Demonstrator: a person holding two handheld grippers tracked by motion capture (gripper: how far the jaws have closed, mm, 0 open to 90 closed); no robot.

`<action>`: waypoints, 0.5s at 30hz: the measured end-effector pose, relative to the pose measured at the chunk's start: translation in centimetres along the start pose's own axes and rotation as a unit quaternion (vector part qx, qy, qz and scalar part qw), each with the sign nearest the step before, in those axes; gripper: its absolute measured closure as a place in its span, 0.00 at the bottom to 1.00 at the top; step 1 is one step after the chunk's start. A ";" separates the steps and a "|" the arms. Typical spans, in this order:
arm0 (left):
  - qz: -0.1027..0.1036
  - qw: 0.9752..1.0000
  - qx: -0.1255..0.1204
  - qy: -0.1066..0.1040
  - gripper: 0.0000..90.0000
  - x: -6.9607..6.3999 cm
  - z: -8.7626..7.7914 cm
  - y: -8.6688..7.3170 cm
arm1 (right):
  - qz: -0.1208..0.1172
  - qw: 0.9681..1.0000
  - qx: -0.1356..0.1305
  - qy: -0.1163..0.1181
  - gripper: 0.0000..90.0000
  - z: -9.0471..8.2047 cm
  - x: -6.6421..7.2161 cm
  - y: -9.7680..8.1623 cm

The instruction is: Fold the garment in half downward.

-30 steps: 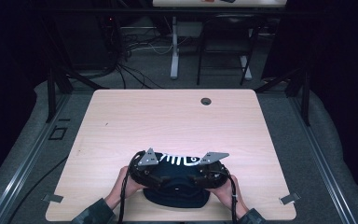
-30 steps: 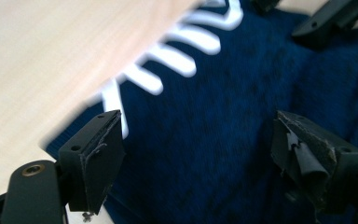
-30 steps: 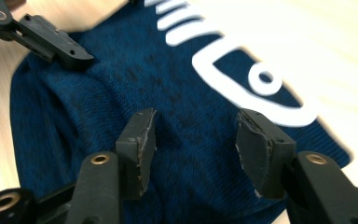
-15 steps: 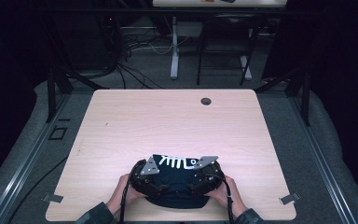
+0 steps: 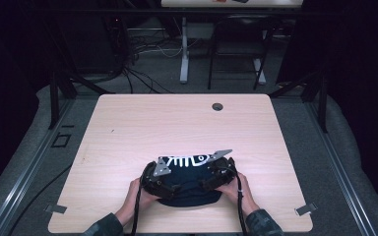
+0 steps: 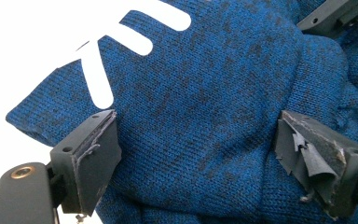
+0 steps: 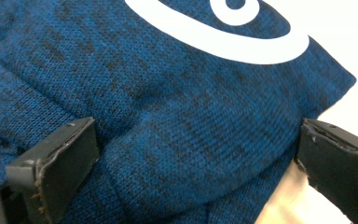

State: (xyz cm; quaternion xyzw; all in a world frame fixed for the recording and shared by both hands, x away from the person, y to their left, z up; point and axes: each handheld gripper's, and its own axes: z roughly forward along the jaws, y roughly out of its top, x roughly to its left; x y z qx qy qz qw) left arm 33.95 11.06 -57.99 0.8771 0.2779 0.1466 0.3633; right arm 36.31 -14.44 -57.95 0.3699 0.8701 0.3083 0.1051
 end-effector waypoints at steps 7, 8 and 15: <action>-0.002 1.000 -0.004 -0.004 0.16 0.5 0.3 0.2 | 0.006 1.000 -0.002 -0.012 0.00 0.1 -0.4 0.2; -0.002 1.000 -0.005 -0.005 0.16 0.5 0.3 0.2 | 0.007 1.000 -0.002 -0.012 0.00 0.1 -0.3 0.2; -0.006 1.000 -0.022 -0.008 0.04 0.8 0.0 0.3 | 0.016 1.000 -0.012 0.001 0.00 0.0 -0.5 0.2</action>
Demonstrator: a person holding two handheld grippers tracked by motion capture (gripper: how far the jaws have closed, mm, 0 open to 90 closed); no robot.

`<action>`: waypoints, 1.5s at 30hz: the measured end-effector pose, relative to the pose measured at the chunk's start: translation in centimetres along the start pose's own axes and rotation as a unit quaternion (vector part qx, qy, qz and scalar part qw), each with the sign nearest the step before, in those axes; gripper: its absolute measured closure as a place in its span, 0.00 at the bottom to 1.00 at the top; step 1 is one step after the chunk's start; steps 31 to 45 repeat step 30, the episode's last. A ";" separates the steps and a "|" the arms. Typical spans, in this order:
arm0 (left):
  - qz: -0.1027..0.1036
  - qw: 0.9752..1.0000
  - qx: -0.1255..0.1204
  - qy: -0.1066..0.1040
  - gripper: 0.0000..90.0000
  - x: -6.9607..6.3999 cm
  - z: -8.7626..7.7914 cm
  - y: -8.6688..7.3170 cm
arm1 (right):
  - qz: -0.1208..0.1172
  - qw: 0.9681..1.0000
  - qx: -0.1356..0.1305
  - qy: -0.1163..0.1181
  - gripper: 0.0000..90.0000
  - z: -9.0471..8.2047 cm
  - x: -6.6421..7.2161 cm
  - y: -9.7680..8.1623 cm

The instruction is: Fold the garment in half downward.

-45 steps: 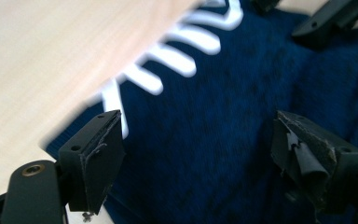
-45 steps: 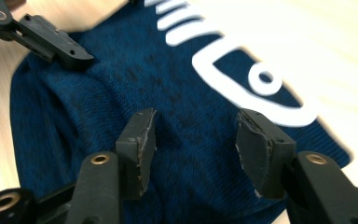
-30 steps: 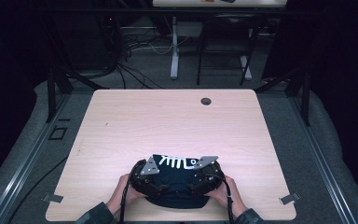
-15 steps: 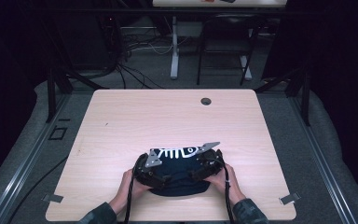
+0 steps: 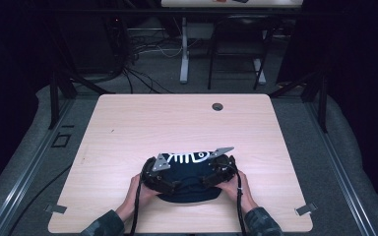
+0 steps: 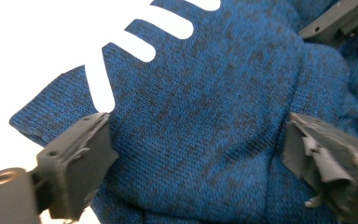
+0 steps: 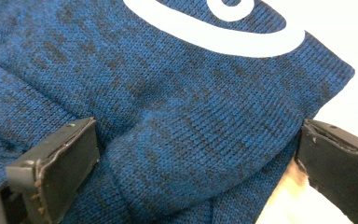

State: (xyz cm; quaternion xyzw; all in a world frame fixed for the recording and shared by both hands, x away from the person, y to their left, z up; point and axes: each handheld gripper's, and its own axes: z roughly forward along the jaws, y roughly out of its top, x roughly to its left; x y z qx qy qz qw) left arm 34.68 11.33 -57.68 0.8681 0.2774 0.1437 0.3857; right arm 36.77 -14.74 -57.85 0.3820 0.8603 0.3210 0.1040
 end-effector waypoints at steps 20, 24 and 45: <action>-0.056 0.997 -0.033 0.047 0.00 3.9 -5.0 -2.5 | 0.007 0.997 -0.072 -0.034 0.00 -7.2 -0.7 -2.2; -0.068 0.996 -0.015 0.053 0.00 4.6 -4.6 -3.5 | 0.019 0.997 -0.056 -0.048 0.00 -7.3 -1.5 -3.6; -0.098 0.994 -0.008 0.053 0.00 5.8 -4.0 -4.4 | 0.030 0.997 -0.038 -0.063 0.00 -7.3 -2.3 -5.6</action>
